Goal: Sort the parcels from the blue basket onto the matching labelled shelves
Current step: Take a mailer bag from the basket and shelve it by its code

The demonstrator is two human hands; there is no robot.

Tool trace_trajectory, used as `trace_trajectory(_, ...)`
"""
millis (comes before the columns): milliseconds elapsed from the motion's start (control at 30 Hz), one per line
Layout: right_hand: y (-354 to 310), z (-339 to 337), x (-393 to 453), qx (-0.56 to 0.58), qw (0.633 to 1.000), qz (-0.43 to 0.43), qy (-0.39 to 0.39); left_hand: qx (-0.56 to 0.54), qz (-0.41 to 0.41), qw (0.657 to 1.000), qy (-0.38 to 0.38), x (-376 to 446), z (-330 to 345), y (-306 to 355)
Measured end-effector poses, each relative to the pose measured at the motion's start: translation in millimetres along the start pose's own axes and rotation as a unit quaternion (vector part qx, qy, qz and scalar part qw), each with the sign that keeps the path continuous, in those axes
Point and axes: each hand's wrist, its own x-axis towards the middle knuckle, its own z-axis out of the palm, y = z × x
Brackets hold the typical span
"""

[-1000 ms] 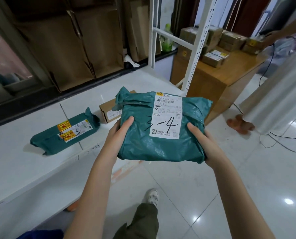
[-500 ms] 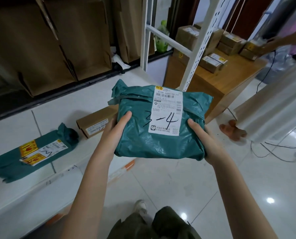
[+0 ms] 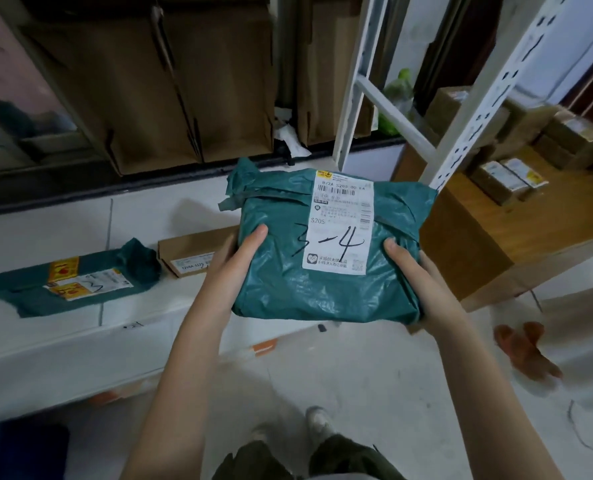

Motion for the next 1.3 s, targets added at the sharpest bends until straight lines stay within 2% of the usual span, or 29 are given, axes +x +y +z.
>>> trace_trajectory(367,-47,-15,22,-0.052,0.990,-0.071,-0.107,-0.069,0.068,0.989,0.111,-29,24,13)
trace_trajectory(500,-65,-4,17,-0.024,0.987,-0.121,-0.104,-0.071,0.099,0.989,0.080,-38,18,31)
trace_trajectory(633,-87,13,7,-0.032,0.978,-0.175,-0.113,-0.082,0.149,0.981,0.094,-51,14,54)
trace_trajectory(900,-158,26,-34,-0.007,0.930,-0.344,-0.132,-0.077,0.269,0.949,0.148,-85,8,130)
trace_trajectory(1133,-232,49,-46,0.005,0.879,-0.455,-0.145,-0.087,0.386,0.914,0.084,-97,4,204)
trace_trajectory(1300,-283,68,-37,0.008,0.855,-0.499,-0.142,-0.047,0.464,0.880,0.085,-92,4,261)
